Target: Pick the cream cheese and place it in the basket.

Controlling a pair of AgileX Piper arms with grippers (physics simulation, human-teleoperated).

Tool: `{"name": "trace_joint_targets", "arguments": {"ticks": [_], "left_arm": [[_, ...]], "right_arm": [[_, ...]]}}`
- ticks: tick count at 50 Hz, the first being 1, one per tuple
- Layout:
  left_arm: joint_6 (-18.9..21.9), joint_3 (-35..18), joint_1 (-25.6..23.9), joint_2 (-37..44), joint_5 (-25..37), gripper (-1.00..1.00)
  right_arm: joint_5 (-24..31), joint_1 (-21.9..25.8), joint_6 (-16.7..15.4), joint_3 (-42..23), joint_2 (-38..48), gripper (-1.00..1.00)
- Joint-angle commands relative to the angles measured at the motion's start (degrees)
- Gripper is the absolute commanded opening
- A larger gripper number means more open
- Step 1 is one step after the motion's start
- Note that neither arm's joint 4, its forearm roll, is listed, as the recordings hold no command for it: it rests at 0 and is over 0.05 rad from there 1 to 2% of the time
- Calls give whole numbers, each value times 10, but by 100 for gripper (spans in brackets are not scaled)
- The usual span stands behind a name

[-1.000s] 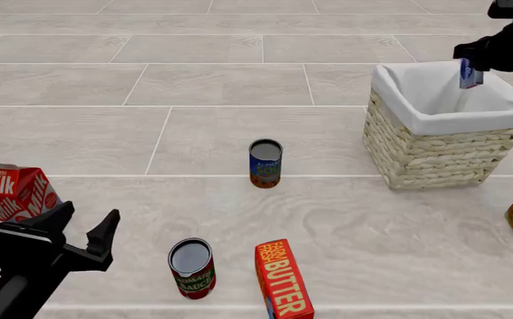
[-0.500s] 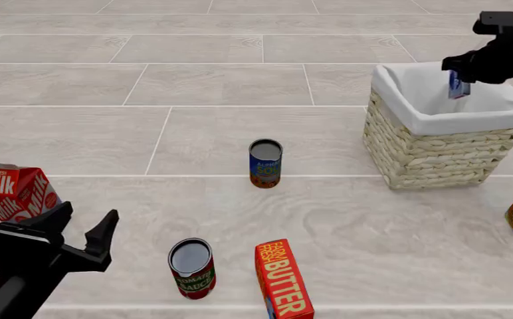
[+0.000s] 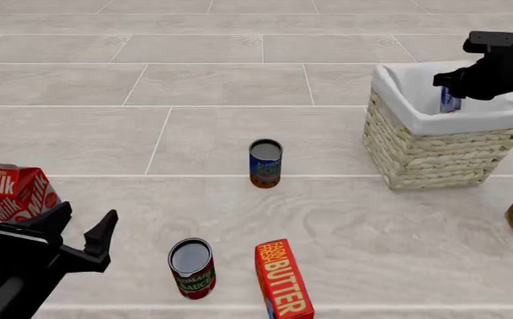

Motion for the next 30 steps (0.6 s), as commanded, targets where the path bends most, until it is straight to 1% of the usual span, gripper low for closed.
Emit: {"name": "trace_joint_targets", "arguments": {"ticks": [1,2,3,19,22,26,27,28,29,30], "left_arm": [[0,0,0,-4,4,100],[0,0,0,-3,3,100],[0,0,0,-4,4,100],[-1,0,-1,30,-31,100],[-1,0,-2,52,-53,100],[-1,0,-2,59,-60,100],[-1,0,-2,55,-57,100],[-1,0,-2,55,-56,100],[-2,0,-2,51,-52,100],[-2,0,-2,44,-47,100]], "right_arm": [[-5,1,10,2,-10,-100],[-4,0,11,1,-11,-100],[-4,-2,12,0,-12,100],[6,-3,13,-7,-25,100],[3,-3,13,1,-33,100],[-6,2,16,23,-53,100],[-10,10,20,34,-67,100],[-22,10,38,44,-86,100],[-22,10,38,45,-87,100],[-24,9,30,51,-97,100]]}}
